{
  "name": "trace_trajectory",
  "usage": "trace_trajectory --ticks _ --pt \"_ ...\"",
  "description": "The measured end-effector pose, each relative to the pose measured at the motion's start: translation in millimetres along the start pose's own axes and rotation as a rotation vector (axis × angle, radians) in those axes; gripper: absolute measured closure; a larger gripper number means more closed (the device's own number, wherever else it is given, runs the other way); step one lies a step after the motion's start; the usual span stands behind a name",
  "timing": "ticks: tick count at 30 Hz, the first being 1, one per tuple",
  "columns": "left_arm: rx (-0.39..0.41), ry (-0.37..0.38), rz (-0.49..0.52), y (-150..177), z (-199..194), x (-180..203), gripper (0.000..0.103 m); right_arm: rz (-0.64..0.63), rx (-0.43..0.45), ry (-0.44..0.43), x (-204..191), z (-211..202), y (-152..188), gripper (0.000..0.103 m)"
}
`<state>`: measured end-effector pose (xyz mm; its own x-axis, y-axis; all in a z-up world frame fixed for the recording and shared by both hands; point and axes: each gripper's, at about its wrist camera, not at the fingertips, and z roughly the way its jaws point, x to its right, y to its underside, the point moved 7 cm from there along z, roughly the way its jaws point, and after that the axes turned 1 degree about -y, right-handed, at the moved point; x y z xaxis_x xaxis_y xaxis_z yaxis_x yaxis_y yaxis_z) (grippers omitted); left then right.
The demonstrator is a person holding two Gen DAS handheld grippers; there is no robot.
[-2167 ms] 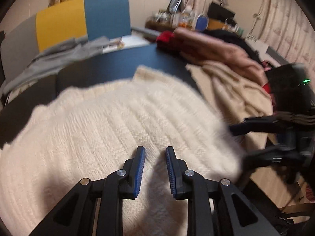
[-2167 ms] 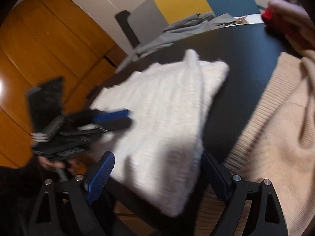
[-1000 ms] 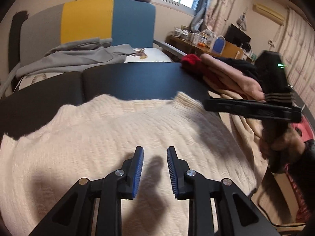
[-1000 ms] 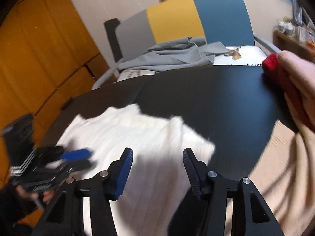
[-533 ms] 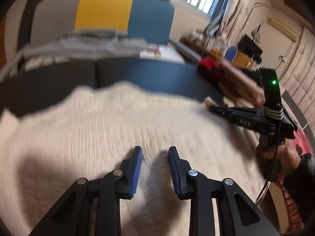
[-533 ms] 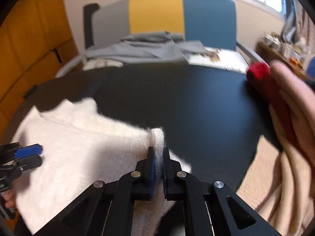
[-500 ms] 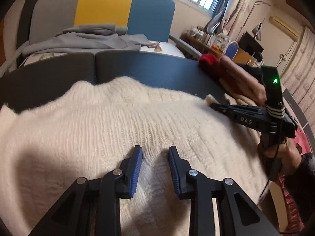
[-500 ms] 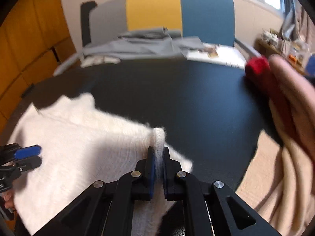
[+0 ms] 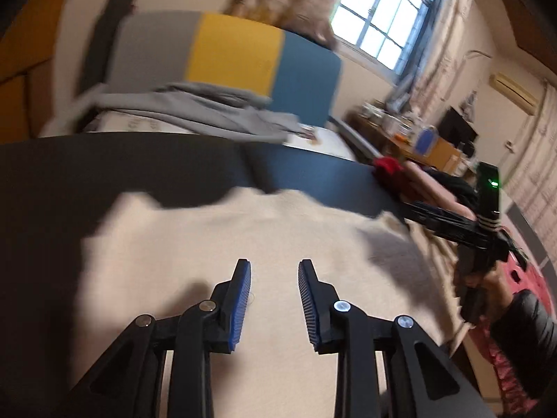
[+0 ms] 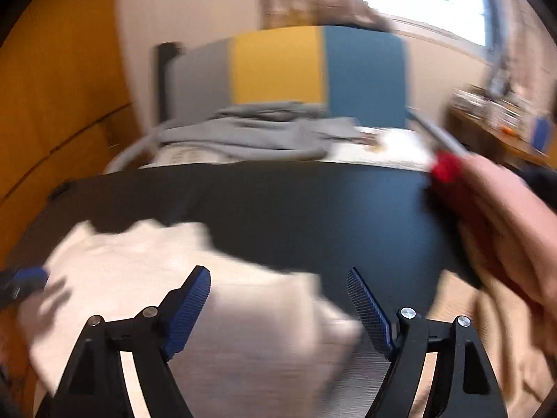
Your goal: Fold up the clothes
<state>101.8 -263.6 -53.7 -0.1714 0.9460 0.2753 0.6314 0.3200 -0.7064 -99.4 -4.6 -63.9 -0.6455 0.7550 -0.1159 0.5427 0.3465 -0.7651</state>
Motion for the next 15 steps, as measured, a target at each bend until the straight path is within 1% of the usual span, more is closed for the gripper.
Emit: trace_trajectory --ticks 1,2,4,5,6,8,11,12,13,15 --pt "0.002 -0.036 -0.01 3 -11 -21 0.074 -0.031 -0.015 -0.052 -22 2 0 0.019" --pt "-0.01 -0.057 -0.026 9 -20 -42 0.074 -0.062 -0.031 -0.103 -44 4 1 0.018" --pt "-0.068 -0.069 -0.073 26 -31 -81 0.074 -0.104 -0.068 -0.17 -77 10 6 0.017" --pt "-0.096 -0.055 -0.088 35 -34 -94 0.074 -0.123 -0.09 -0.21 -96 16 8 0.017" --pt "-0.135 -0.034 -0.106 45 -34 -106 0.074 -0.144 -0.107 -0.233 -112 22 11 0.017" --pt "-0.192 0.006 -0.144 64 -31 -123 0.074 -0.196 -0.142 -0.242 -136 37 14 0.017" --pt "-0.209 0.128 -0.211 79 -27 -131 0.074 -0.234 -0.191 -0.234 -154 62 23 0.017" --pt "-0.208 0.177 -0.231 81 -26 -132 0.074 -0.23 -0.196 -0.231 -152 69 26 0.015" --pt "-0.204 0.214 -0.243 83 -24 -131 0.074 -0.226 -0.201 -0.228 -150 75 29 0.011" --pt "-0.205 0.264 -0.255 84 -22 -130 0.074 -0.217 -0.212 -0.222 -147 87 34 0.005"
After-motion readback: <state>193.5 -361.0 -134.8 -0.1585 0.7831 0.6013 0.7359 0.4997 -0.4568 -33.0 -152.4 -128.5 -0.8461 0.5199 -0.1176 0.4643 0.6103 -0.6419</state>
